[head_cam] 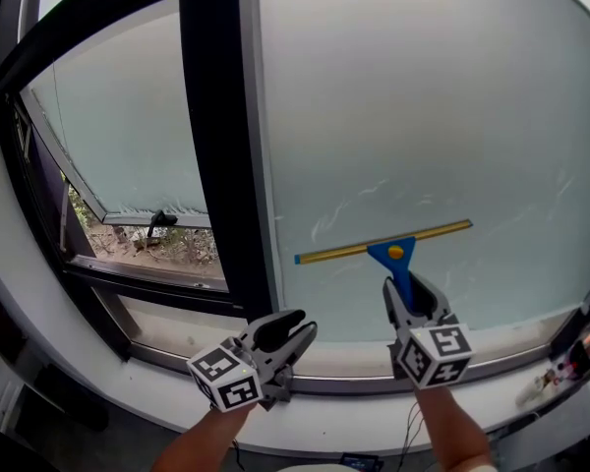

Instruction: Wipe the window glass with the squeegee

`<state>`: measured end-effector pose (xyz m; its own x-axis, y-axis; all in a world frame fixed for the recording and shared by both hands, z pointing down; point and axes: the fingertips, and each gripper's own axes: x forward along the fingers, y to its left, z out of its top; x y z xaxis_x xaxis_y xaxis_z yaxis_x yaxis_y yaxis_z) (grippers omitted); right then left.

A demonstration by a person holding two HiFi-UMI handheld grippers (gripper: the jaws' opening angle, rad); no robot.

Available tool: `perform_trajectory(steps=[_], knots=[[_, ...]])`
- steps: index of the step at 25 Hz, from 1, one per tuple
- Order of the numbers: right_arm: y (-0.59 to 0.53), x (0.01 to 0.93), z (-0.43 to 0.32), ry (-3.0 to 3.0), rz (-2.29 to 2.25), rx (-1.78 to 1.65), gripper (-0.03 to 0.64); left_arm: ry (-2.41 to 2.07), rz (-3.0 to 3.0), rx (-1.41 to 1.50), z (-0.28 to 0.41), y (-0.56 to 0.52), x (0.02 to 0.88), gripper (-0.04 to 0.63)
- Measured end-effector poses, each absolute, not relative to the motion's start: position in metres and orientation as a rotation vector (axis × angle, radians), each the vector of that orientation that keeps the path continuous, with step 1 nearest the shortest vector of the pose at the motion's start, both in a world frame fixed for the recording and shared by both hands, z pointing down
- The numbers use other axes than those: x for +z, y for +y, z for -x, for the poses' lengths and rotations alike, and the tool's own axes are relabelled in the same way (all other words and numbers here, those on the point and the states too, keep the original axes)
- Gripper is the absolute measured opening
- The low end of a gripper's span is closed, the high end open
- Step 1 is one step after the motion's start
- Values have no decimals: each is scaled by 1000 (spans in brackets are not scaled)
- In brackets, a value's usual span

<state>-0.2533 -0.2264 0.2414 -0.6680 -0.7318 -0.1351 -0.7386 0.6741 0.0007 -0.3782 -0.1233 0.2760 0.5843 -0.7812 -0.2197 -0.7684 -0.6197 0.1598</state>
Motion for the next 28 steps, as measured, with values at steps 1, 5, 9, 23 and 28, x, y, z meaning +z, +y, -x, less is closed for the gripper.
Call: perform_trajectory(steps=[1,5,9,23,28], knots=[[-227,236,256,2751,1220,103,152,-1348,-2765,-419,380,-125,271,144],[-233,209,261,2716,1229,170,152,-1365,-2800,-415,384,-135,251,144],[-243,173,265,2669,1245,266,152,-1398,-2856,-406,382,-146,221,140],[-281,45,288,2546,1231,492,152,-1669,-3047,-402,396,-182,98,106],[-288,-6,300,2487,1235,583,152,-1734,-3087,-422,394,-189,59,87]])
